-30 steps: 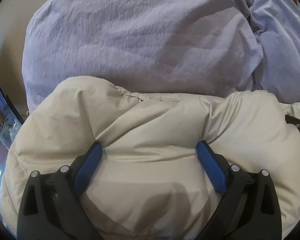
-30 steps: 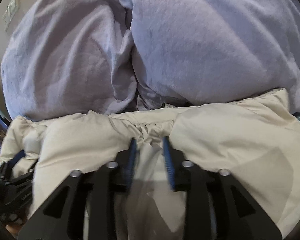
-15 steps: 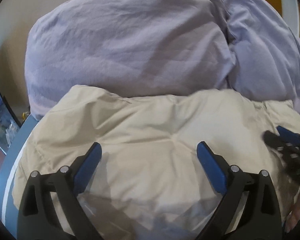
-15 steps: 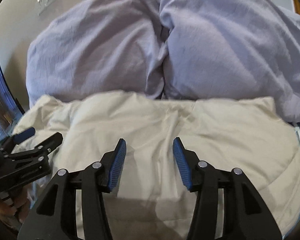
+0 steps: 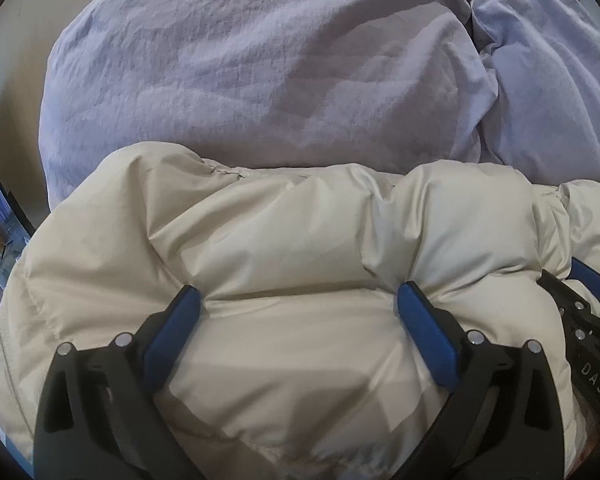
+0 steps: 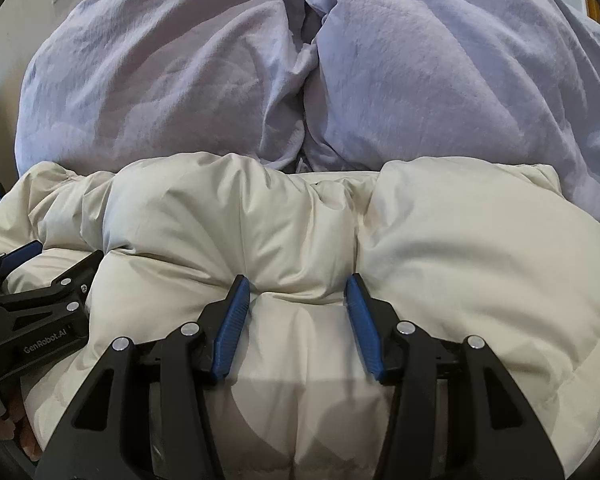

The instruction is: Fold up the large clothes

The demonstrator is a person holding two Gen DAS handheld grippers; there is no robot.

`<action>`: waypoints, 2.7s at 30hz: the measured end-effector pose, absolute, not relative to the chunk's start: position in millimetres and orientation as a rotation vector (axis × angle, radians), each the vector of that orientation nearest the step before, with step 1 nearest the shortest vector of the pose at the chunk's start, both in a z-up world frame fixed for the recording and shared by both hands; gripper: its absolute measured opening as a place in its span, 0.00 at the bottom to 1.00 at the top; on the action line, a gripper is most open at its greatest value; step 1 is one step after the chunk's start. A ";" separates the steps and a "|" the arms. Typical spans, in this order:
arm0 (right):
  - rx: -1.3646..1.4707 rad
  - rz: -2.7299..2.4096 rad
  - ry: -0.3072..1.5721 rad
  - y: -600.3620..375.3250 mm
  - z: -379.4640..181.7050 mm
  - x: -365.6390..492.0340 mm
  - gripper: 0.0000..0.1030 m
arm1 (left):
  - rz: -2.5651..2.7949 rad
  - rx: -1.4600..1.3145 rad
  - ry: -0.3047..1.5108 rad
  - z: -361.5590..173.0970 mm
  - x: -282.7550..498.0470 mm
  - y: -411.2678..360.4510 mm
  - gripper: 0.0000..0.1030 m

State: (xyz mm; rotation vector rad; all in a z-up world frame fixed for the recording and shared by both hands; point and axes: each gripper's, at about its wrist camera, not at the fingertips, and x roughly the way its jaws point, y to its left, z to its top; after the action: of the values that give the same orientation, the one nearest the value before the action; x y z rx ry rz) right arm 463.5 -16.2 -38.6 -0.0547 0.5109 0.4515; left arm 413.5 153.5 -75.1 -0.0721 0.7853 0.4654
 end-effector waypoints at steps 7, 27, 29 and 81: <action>-0.063 0.442 0.503 -12.7 -40.8 464.1 0.50 | 0.472 -0.067 0.783 -81.2 420.4 163.6 0.97; -0.051 0.451 0.518 -7.6 -44.9 477.7 0.52 | 0.467 -0.078 0.780 -89.7 419.7 156.4 0.97; -0.047 0.451 0.519 -10.1 -43.9 475.0 0.52 | 0.467 -0.080 0.779 -90.2 419.3 160.2 0.97; 0.002 0.189 0.555 -132.1 -50.9 540.7 0.57 | 0.612 -0.180 0.783 -86.7 382.0 273.2 0.98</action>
State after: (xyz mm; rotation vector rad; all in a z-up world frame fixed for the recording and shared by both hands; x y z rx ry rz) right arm 540.7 -132.1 -50.9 0.0021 0.5550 0.1894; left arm 382.0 273.2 -86.7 -0.1796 0.7832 0.6120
